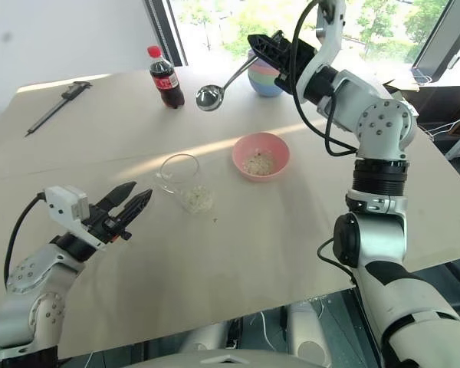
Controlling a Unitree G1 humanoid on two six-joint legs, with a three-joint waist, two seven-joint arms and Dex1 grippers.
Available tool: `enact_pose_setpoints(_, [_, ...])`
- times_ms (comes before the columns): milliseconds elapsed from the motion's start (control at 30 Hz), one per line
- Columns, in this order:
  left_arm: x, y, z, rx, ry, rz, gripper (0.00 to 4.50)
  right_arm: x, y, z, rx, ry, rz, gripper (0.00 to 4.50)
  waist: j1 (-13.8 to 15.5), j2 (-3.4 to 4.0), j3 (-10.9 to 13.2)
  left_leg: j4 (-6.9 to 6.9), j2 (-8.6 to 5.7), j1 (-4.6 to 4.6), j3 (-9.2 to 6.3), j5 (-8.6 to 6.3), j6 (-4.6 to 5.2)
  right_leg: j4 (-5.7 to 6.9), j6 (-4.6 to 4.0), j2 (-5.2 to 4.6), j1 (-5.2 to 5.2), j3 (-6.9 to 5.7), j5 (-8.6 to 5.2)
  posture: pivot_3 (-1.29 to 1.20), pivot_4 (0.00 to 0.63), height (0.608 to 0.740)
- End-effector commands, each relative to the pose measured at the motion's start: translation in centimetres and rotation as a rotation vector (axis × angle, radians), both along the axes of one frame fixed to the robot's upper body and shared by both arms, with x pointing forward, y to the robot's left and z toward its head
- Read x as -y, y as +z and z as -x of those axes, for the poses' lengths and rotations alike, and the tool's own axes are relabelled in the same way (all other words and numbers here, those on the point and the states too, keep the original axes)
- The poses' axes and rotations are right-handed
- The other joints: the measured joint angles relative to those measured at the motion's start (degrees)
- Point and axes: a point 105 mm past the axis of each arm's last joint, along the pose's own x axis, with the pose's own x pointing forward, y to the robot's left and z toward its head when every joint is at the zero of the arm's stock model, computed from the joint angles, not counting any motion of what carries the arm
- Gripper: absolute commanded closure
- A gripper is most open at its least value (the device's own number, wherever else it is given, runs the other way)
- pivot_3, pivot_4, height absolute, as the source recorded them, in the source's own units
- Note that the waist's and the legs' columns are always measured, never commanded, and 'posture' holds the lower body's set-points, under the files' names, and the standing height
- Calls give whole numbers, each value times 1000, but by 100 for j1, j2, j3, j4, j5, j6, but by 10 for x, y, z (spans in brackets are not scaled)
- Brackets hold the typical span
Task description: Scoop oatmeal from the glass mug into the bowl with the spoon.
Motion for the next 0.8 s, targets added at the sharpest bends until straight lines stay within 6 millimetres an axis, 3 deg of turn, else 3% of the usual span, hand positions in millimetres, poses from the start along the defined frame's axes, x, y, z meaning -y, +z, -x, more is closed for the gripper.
enact_pose_setpoints(33, [-2,4,-6,53,-8,-44,2315,5,19,9,78,-15,-25,4500,1,2,1,0,0,0,1,0,0,-1,0,0,0,0,0,0,150,740])
enact_pose_setpoints(200, [6,-2,-19,68,-39,-89,2315,8,19,9,81,-30,-24,4500,11,3,2,-1,0,-5,0,0,0,-8,0,-1,-2,-1,0,0,150,740])
enact_pose_setpoints(633, [16,7,-49,129,-37,-78,2315,10,19,10,98,-48,5,4500,7,4,2,-1,0,-5,-1,-1,2,-5,1,-17,-2,-2,0,0,150,740])
enact_pose_setpoints(800, [16,5,-48,124,-35,-78,3638,10,18,10,104,-52,14,4500,10,3,2,-2,2,-7,-2,-1,2,-6,1,-19,-5,-2,0,0,150,740])
